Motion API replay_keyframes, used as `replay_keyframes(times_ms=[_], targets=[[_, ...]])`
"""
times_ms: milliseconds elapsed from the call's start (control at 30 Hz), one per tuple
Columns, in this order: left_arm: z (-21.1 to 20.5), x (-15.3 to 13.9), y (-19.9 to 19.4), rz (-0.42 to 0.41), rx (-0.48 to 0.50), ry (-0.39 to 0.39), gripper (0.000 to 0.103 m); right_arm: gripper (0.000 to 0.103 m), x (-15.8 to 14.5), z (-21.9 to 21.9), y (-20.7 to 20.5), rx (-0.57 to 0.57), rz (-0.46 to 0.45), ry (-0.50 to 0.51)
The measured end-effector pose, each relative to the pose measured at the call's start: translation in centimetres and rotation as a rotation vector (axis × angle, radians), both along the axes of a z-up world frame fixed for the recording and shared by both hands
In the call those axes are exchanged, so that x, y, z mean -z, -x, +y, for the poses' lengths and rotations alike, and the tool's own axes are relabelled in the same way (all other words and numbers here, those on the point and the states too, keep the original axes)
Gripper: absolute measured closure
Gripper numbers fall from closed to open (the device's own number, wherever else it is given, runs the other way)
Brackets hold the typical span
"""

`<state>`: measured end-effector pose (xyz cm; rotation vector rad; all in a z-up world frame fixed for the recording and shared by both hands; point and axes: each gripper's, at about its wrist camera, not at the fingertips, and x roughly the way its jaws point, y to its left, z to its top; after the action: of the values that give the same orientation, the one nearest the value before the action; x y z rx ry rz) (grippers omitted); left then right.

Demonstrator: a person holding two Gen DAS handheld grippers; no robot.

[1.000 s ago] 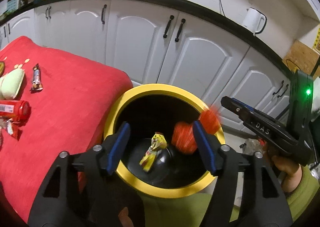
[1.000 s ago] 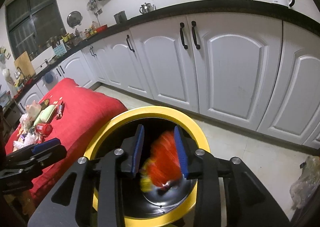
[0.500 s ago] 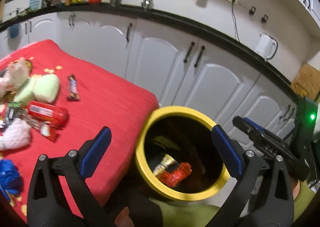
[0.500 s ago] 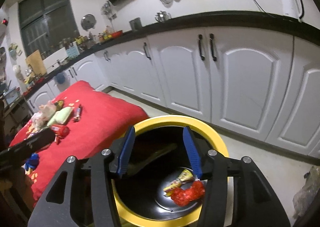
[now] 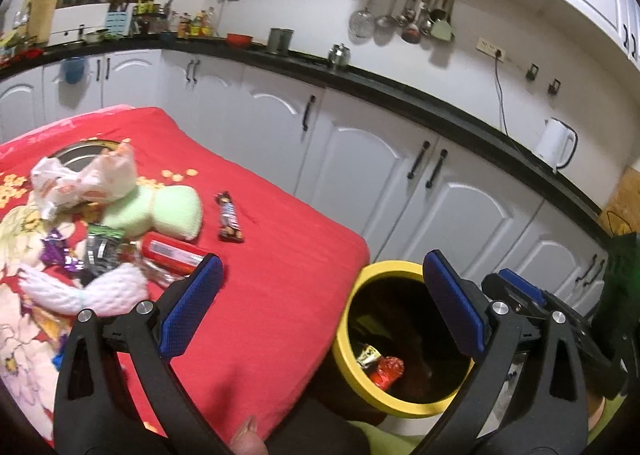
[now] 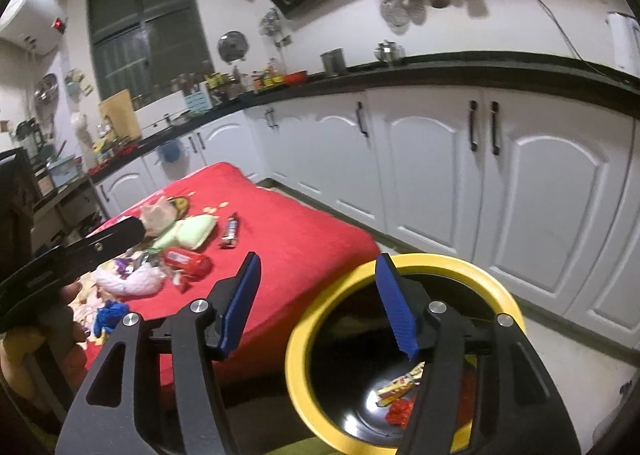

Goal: Collect trash
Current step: 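Move both tools back over the trash pile on the blanket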

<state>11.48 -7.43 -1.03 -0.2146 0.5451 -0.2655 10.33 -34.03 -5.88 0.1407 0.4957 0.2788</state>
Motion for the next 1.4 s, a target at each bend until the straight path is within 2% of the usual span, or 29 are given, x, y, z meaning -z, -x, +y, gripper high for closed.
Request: replay_keyframes(times_ms=[367, 900, 1200, 1400], targets=[[5.0, -0.9, 0.7, -0.020, -0.093, -0.026, 0.011, 0.043, -0.9, 5.7, -0.2, -0.144, -0.012, 0.034], [11.6, -2.0, 1.9, -0.057, -0.238, -0.016, 0.011, 0.043, -0.8, 14.2, -1.1, -0.314, -0.006, 0.081], [15.7, -1.4, 1.9, -0.020, -0.295, -0.018, 0.011, 0.043, 1.2, 17.7, -3.2, -0.356, 0.050, 0.110], [18.6, 0.5, 1.8, 0.052, -0.320, -0.030, 0.011, 0.044, 3.5, 19.4, -6.0, -0.365, 0.138, 0.113]])
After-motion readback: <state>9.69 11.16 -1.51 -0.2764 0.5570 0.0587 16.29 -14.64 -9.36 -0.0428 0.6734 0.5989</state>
